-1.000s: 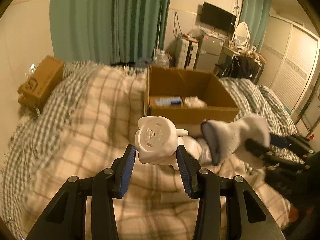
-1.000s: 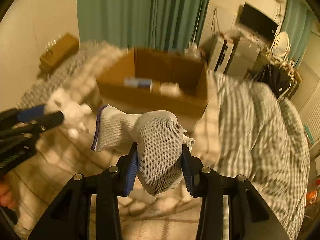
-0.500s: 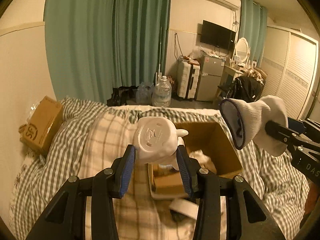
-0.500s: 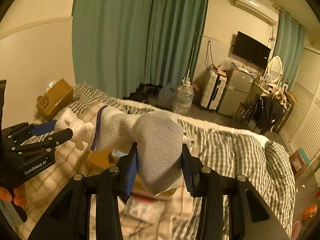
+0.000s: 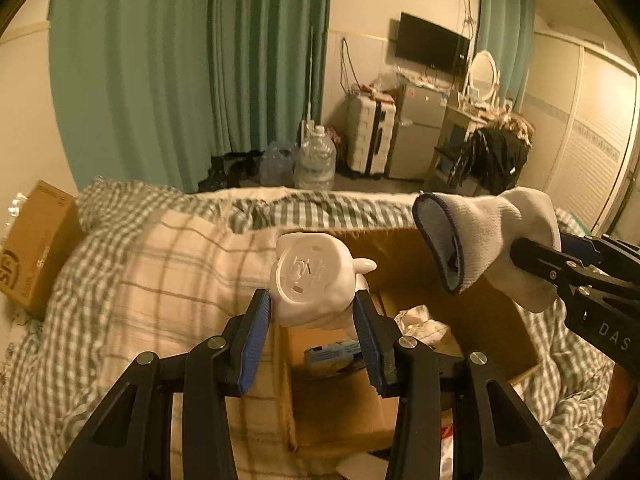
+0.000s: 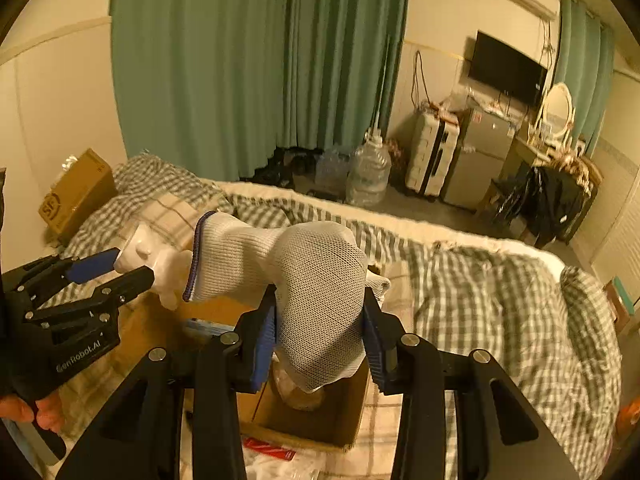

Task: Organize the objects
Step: 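Carry the toy figure and glove into the box and open both tools, then grasp the white plastic tube with the right tool while the left moves to the tape roll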

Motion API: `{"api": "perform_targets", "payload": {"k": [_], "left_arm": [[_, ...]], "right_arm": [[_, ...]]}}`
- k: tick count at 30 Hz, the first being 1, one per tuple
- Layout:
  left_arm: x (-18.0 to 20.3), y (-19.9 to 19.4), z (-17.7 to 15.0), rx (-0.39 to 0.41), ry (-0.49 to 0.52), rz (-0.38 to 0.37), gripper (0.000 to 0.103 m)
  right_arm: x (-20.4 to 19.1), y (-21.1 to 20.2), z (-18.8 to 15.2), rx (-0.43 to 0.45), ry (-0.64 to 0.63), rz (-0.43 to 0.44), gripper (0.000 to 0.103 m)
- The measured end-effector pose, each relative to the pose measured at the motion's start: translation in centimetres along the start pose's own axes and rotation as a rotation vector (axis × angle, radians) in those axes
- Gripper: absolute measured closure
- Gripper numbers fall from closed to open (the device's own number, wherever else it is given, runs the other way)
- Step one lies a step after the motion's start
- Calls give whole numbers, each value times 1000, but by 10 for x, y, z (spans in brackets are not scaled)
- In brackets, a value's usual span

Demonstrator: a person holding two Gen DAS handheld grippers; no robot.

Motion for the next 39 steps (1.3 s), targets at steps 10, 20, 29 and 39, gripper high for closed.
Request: {"api": "perform_targets", "payload": {"k": [10,20,29,39], "left_arm": [[23,20,-6,-22,38,-22,53],[9,-51,3,36,-1,58,4],[-1,-140,-12,104,-29,104,0],[1,-169,-85,68,-65,122,0]], "right_arm": [[31,25,-9,1,88,27,47],[37,-56,10,106,123,15,21],[24,-158,2,180,88,16,16],[8,-189,-62,154,57,28,16]]}}
Point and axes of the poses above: each gripper's, at about its wrist camera, not at the fingertips, and y roughly the way its jaws point, x to its right, z to its top, the point moved 8 cm from there along y, roughly the way its jaws point, and after that the axes turned 13 degrees about y, right-handed, at the moved point
